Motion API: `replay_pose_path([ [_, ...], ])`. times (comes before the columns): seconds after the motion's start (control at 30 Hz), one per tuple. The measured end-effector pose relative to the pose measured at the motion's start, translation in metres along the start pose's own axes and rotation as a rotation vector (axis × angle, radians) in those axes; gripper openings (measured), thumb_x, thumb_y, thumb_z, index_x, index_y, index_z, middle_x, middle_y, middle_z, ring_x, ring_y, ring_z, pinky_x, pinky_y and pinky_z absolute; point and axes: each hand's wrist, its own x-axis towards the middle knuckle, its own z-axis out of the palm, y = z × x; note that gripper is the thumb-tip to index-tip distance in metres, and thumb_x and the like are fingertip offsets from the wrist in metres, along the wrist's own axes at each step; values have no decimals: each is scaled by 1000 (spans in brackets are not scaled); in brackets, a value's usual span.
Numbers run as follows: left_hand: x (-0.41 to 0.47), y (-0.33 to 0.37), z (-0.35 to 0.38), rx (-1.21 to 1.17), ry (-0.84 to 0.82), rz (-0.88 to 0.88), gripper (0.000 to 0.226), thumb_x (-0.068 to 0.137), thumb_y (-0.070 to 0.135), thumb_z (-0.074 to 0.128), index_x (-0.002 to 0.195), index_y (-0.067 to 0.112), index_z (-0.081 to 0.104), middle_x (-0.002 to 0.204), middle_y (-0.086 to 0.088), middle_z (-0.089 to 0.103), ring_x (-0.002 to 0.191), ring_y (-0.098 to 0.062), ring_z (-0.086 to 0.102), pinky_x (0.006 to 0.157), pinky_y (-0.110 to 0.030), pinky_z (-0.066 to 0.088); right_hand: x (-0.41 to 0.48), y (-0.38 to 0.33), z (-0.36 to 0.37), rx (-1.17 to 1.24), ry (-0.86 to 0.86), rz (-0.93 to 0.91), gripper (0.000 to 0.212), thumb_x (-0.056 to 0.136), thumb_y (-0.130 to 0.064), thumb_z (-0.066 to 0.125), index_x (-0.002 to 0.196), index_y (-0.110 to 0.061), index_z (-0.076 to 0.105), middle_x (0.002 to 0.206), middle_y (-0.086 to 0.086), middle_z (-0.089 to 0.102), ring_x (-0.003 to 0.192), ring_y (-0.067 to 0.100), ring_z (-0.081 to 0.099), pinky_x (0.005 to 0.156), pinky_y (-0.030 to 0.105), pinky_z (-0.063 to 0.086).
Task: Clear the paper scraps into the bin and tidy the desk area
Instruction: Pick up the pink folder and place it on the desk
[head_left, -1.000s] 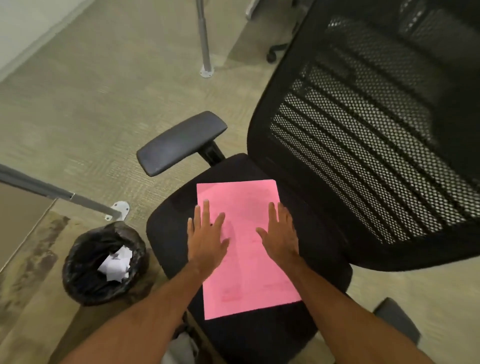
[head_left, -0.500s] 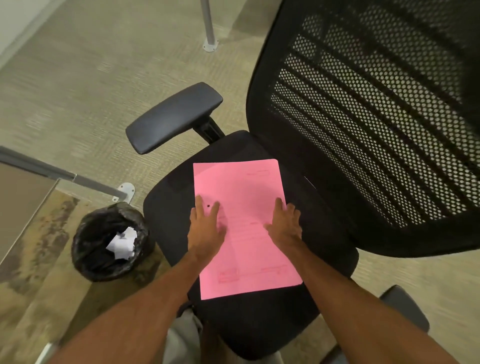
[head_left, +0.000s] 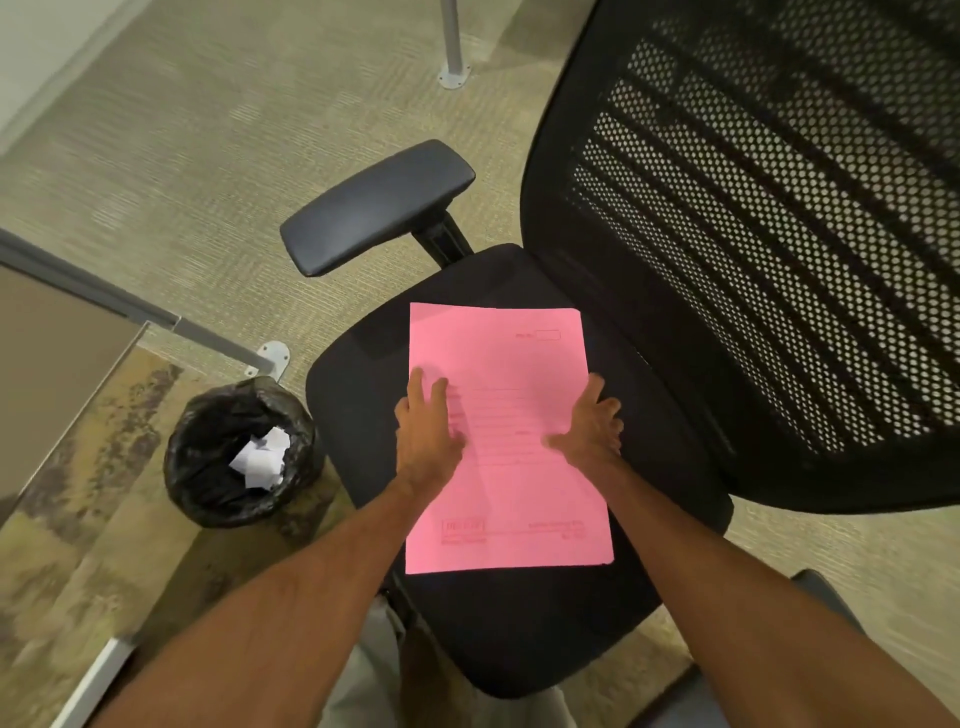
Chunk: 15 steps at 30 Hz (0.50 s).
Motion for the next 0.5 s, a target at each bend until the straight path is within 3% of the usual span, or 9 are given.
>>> replay_pose_path([
  [0.13, -8, -1, -8, -156, 8, 10, 79, 80, 1, 68, 145, 17, 26, 156, -3, 11, 138, -32, 24, 102, -50, 46, -6, 3, -3, 14, 5, -44, 91, 73, -10, 77, 136, -20, 12, 134, 23, 39, 125, 40, 35, 101, 57, 38],
  [0.3, -23, -2, -27, -251, 69, -32, 85, 76, -8, 69, 146, 12, 25, 153, -8, 21, 139, -24, 28, 113, -38, 33, -26, -2, -12, 79, 38, -102, 86, 75, -8, 75, 137, -20, 16, 132, 22, 41, 126, 37, 35, 99, 57, 38],
  [0.37, -28, 2, -37, -326, 118, -42, 69, 75, -6, 70, 135, 9, 39, 136, -6, 43, 125, -21, 43, 102, -32, 44, -35, -4, -19, 131, 35, -148, 86, 76, -5, 74, 138, -20, 16, 132, 21, 41, 124, 36, 39, 97, 56, 43],
  [0.4, -30, 3, -42, -376, 165, -51, 58, 74, -4, 70, 125, 10, 46, 122, 0, 52, 114, -18, 50, 88, -26, 50, -39, -6, -23, 160, 27, -171, 86, 76, -3, 73, 139, -20, 16, 132, 21, 40, 122, 36, 42, 97, 54, 45],
  [0.47, -36, 7, -53, -455, 209, -71, 49, 75, -2, 70, 116, 15, 49, 99, 17, 50, 98, -9, 50, 70, -12, 43, -47, -8, -31, 199, 10, -198, 88, 77, -1, 72, 140, -21, 15, 132, 21, 38, 119, 36, 47, 96, 51, 47],
  [0.5, -39, 9, -60, -479, 208, -77, 50, 76, -1, 69, 119, 16, 50, 97, 20, 46, 97, -5, 46, 75, -12, 41, -51, -10, -34, 211, 8, -203, 89, 76, 0, 73, 141, -21, 15, 133, 21, 38, 119, 36, 47, 97, 50, 46],
])
